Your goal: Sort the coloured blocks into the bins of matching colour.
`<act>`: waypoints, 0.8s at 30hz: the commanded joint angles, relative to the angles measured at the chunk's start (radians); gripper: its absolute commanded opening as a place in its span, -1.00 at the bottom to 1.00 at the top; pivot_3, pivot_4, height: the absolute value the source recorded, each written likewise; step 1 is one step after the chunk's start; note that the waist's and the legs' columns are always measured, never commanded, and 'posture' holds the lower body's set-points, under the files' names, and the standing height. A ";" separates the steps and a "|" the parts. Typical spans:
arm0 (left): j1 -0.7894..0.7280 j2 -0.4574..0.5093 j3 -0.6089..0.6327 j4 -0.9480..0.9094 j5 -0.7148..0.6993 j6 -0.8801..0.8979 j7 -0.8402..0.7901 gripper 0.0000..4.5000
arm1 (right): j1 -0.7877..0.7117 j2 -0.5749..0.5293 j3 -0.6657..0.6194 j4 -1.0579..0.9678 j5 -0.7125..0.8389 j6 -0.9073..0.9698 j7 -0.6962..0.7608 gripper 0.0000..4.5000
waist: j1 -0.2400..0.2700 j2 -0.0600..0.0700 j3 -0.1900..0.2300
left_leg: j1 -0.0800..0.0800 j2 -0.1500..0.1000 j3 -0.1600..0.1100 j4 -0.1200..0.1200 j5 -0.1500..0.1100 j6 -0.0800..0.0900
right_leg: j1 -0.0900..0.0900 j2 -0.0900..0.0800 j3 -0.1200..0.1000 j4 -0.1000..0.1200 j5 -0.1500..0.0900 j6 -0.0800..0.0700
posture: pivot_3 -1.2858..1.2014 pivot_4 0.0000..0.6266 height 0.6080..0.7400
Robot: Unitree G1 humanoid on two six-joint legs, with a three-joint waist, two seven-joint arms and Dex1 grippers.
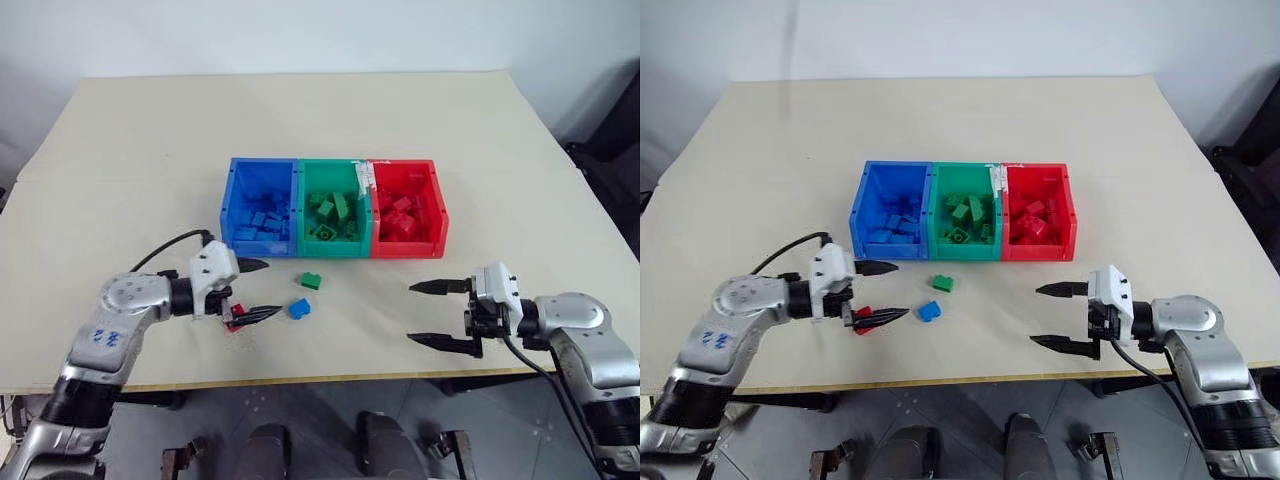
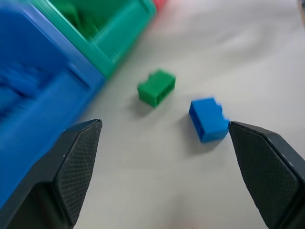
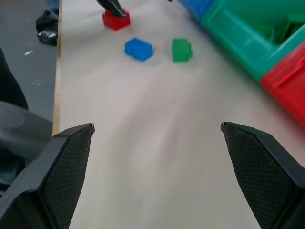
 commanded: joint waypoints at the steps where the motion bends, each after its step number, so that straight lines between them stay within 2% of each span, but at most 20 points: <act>1: -0.130 -0.059 -0.089 0.109 0.065 0.010 -0.007 1.00 | 0.032 -0.002 -0.046 -0.088 0.040 0.012 -0.039 0.98 | 0.013 0.000 0.000 | 0.000 0.000 0.000 0.001 0.000 0.000 | 0.000 0.000 0.000 0.001 0.000 0.000 | 0.03 -0.52 1.00; 5: -0.203 -0.115 -0.123 0.206 0.100 0.008 0.004 1.00 | 0.072 -0.002 -0.067 -0.130 0.052 0.018 -0.073 0.98 | 0.025 0.000 0.000 | -0.001 0.000 0.000 0.006 -0.001 0.001 | 0.000 0.000 0.000 0.002 0.000 0.000 | 0.03 -0.52 1.00; 11: -0.258 -0.181 -0.147 0.259 0.108 0.013 -0.016 1.00 | 0.130 0.004 -0.091 -0.160 0.063 -0.001 -0.100 0.98 | 0.029 0.000 0.000 | -0.003 0.000 -0.001 0.010 -0.001 0.002 | 0.001 0.000 0.000 0.003 0.001 0.001 | 0.03 -0.52 1.00; 14: -0.273 -0.205 -0.157 0.283 0.127 -0.009 -0.017 0.73 | 0.150 0.009 -0.095 -0.164 0.058 -0.017 -0.111 1.00 | 0.035 0.000 0.000 | -0.003 0.000 -0.001 0.011 -0.001 0.002 | 0.001 0.000 0.000 0.003 0.001 0.002 | 0.03 -0.52 1.00; 23: -0.296 -0.248 -0.186 0.332 0.168 -0.044 -0.040 -0.56 | 0.167 0.014 -0.088 -0.197 0.059 -0.009 -0.142 1.00 | 0.043 0.000 0.000 | -0.003 0.000 -0.001 0.012 -0.001 0.002 | 0.001 0.000 0.000 0.003 0.001 0.002 | 0.03 -0.52 1.00; 24: -0.295 -0.248 -0.187 0.331 0.171 -0.049 -0.041 -0.63 | 0.168 0.013 -0.087 -0.200 0.059 -0.007 -0.144 1.00 | 0.044 0.000 0.000 | -0.003 0.000 -0.001 0.012 -0.001 0.002 | 0.001 0.000 0.000 0.003 0.001 0.002 | 0.03 -0.52 1.00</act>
